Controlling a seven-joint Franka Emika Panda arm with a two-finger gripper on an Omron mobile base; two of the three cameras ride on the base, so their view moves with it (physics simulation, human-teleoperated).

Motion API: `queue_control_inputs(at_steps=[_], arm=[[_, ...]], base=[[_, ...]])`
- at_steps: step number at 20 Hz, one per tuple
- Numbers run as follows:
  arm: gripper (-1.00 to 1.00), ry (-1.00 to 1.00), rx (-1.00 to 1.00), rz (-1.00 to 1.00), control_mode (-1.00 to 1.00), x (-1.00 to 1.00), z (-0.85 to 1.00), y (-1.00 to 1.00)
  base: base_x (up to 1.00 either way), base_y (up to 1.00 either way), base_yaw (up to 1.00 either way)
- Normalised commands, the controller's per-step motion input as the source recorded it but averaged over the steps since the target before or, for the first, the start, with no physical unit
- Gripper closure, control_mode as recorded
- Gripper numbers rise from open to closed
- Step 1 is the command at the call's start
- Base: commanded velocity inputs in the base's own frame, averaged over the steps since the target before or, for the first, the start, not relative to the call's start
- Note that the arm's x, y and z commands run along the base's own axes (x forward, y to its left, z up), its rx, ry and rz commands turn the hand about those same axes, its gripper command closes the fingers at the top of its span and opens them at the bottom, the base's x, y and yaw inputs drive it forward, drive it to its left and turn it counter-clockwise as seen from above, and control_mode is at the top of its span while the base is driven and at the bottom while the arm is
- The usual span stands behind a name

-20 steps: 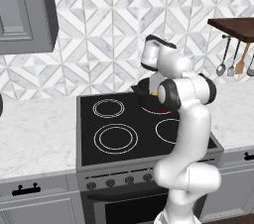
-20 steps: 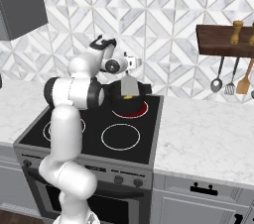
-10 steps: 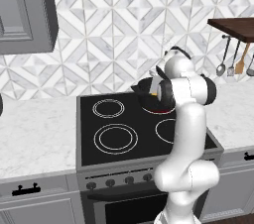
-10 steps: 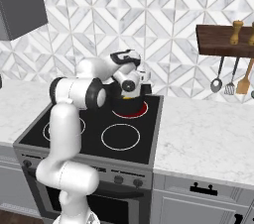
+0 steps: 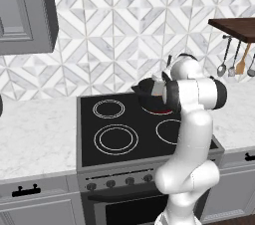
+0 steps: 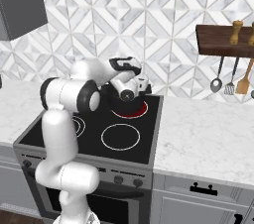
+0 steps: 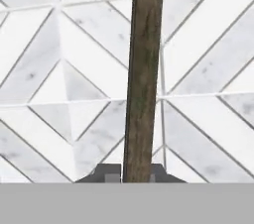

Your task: Put the lemon wedge and corn in the pot. Retrieve the spatula and lightly stir the vegetables in the pot.

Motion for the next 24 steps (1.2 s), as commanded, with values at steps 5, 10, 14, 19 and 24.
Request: queue_control_inputs(at_steps=[5, 10, 14, 19, 24], arm=[[1.00, 0.28, 0.27, 0.00, -1.00, -0.06, 0.41, 0.14], [1.00, 0.36, 0.30, 0.00, -1.00, 0.00, 0.15, 0.00], [1.00, 0.05, 0.02, 0.00, -1.00, 0.02, -0.38, -0.53], [1.00, -0.08, -0.15, 0.00, -1.00, 0.01, -0.42, -0.73], [1.00, -0.05, -0.17, 0.00, -1.00, 0.00, -0.79, -0.48]], base=[[0.00, 0.00, 0.00], [0.00, 0.00, 0.00], [0.00, 0.00, 0.00], [0.00, 0.00, 0.00], [0.00, 0.00, 0.00]])
